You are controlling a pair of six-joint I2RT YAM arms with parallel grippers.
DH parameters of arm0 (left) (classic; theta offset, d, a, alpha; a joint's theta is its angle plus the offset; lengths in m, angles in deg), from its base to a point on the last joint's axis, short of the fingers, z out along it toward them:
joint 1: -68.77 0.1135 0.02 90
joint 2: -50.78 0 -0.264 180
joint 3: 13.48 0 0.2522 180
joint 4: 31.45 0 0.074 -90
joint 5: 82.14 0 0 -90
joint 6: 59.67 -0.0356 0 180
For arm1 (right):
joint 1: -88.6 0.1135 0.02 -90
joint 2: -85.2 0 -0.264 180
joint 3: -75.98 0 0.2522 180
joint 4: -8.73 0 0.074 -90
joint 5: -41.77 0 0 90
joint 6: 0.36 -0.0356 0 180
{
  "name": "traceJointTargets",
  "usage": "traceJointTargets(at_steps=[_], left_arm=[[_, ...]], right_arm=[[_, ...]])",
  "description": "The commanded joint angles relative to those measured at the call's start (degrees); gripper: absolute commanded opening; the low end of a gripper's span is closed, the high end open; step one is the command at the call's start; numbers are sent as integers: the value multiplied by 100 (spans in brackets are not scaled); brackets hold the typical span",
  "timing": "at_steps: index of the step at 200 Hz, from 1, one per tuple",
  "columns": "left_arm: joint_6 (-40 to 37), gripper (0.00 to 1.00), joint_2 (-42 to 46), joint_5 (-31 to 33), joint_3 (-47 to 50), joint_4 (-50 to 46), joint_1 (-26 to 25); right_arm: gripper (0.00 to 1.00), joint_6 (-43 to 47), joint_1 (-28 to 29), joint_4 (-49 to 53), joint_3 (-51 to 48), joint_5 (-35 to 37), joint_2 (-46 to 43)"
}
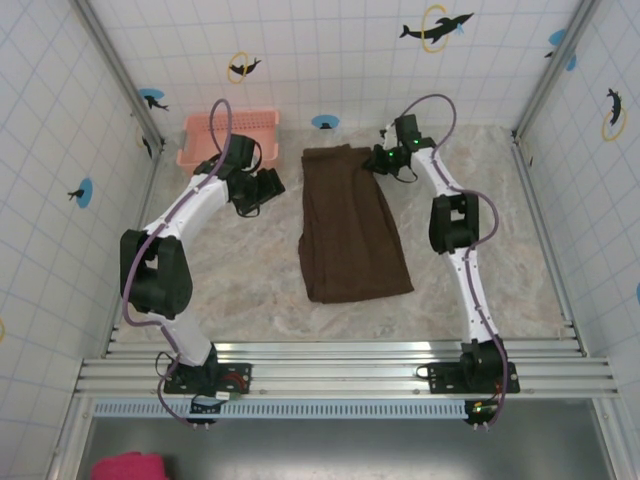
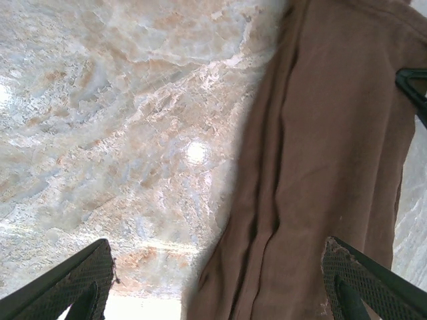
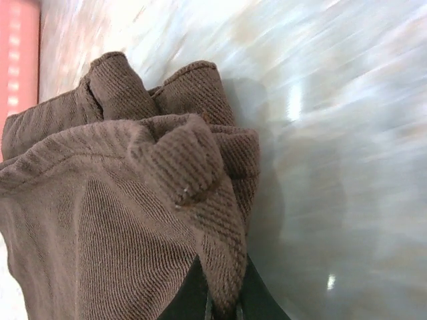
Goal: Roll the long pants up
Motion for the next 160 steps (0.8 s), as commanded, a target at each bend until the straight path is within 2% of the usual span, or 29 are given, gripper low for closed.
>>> traceJointTargets(at_steps=[1,5,12,15,16,17,20,21,23,24,31,37,54,70,110,140,160], left_arm=[[-64,82,79,78,-244,-171,-45],[-53,83,70,80,-252,-172,-43],[-56,83,47,75,-269,-172,-56],[-57,83,38,76,-273,-172,-60],[-57,83,31,74,-273,-172,-61],[-52,83,32,72,-278,-172,-65],[-56,83,21,67,-275,-172,-78],[-56,83,18,69,-279,-172,-78],[-54,84,12,62,-271,-165,-78],[-56,84,9,58,-272,-164,-83],[-50,85,-15,18,-246,-142,-112],[-65,86,-11,-24,-204,-112,-137],[-78,86,91,-202,109,111,-182],[19,86,326,-400,693,452,-183],[571,85,870,-945,2041,1430,-424],[1152,88,955,-1143,2707,2179,-949],[1500,90,938,-1212,3137,2566,-1289]], right_arm=[[0,-290,-115,-303,209,258,205],[0,-279,-124,-297,204,216,186],[11,-236,-131,-275,199,128,138],[21,-217,-138,-257,200,86,117],[27,-208,-135,-243,194,58,94],[27,-208,-135,-243,194,58,94],[37,-184,-142,-223,185,29,62],[43,-167,-145,-200,179,11,41],[46,-153,-144,-190,177,5,20],[51,-128,-143,-170,166,-2,-11],[65,-1,-152,-53,116,19,-185],[72,106,-159,16,18,89,-375],[81,497,-234,216,-575,252,-1215],[100,806,-325,401,-1541,394,-2206],[97,1526,-258,629,-4622,708,-4597],[95,1312,-250,279,-6657,781,-5736],[94,1184,-147,196,-7483,884,-6243]])
